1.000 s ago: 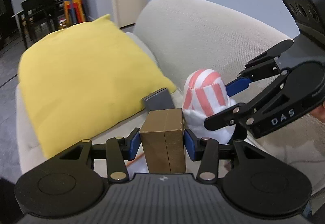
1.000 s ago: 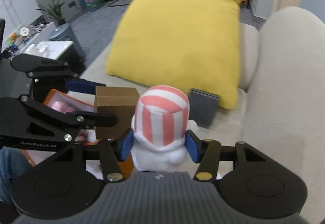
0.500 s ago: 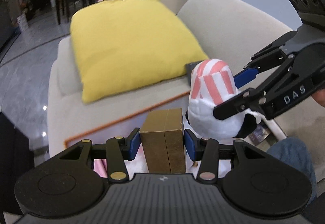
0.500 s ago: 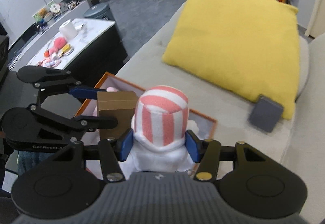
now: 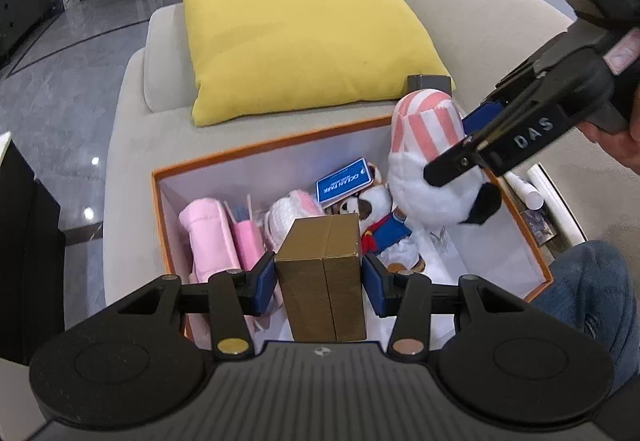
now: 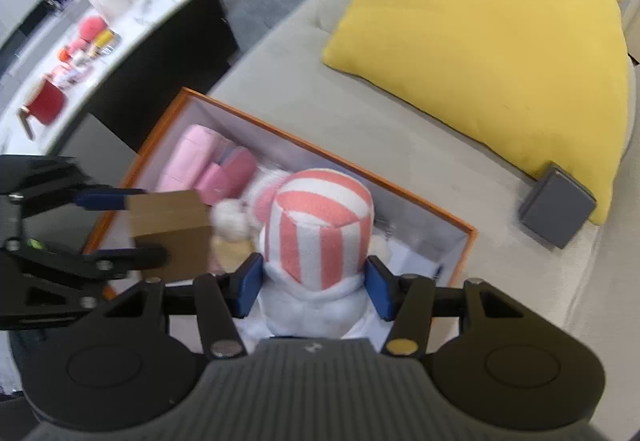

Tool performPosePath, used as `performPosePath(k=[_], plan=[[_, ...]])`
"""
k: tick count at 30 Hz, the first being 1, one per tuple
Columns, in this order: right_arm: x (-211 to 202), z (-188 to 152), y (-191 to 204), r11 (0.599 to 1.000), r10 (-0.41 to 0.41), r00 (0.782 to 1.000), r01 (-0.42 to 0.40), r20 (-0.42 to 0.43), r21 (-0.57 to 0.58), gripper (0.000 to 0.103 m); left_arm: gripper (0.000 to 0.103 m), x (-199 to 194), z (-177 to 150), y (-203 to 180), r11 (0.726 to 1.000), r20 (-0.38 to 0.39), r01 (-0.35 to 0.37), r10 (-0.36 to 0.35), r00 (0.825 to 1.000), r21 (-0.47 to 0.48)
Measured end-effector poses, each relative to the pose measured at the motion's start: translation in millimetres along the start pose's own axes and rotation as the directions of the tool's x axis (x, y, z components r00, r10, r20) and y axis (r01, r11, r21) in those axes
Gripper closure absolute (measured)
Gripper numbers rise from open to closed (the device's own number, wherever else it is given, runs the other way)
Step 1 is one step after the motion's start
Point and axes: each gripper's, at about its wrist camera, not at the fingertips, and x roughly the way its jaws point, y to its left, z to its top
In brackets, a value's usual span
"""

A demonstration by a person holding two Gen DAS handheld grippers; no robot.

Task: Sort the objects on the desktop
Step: 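Carry the cardboard box and striped-hat plush over the orange box with both tools, then lower the striped-hat plush into the box and open the right tool while the left tool holds the cardboard box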

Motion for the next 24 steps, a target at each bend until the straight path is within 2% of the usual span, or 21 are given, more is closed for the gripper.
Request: performPosePath(k=[7, 11, 16, 20, 24], plan=[[24.3, 7.8, -5.7, 0.999, -0.043, 0.996, 0.044, -0.079, 0.005, 0.046, 0.05, 5.5, -5.6, 3.7, 1.0, -0.024, 0.009, -0.01, 1.0, -0.017], [24.4, 6.5, -9.5, 0.996, -0.086, 0.99, 0.086, -0.113, -0.009, 0.046, 0.05, 7.4, -4.1, 4.7, 1.0, -0.018, 0.023, -0.023, 1.0, -0.013], [35.7, 6.2, -11.1, 0.99, -0.143, 0.972, 0.139, -0.184, -0.038, 0.046, 0.05, 13.7, -2.6, 8.1, 0.999, -0.017, 0.039, -0.04, 0.999, -0.022], [62.9, 1.1, -9.7, 0.99, -0.137, 0.961, 0.137, -0.239, -0.016, 0.046, 0.05, 16.8, -4.6, 12.8, 0.998, -0.02, 0.041, -0.042, 0.999, -0.039], [74.6, 2.6, -12.3, 0.993, -0.093, 0.975, 0.105, -0.201, 0.049, 0.046, 0.05, 17.2, -6.7, 18.5, 0.998, -0.026, 0.036, -0.038, 0.999, -0.054]])
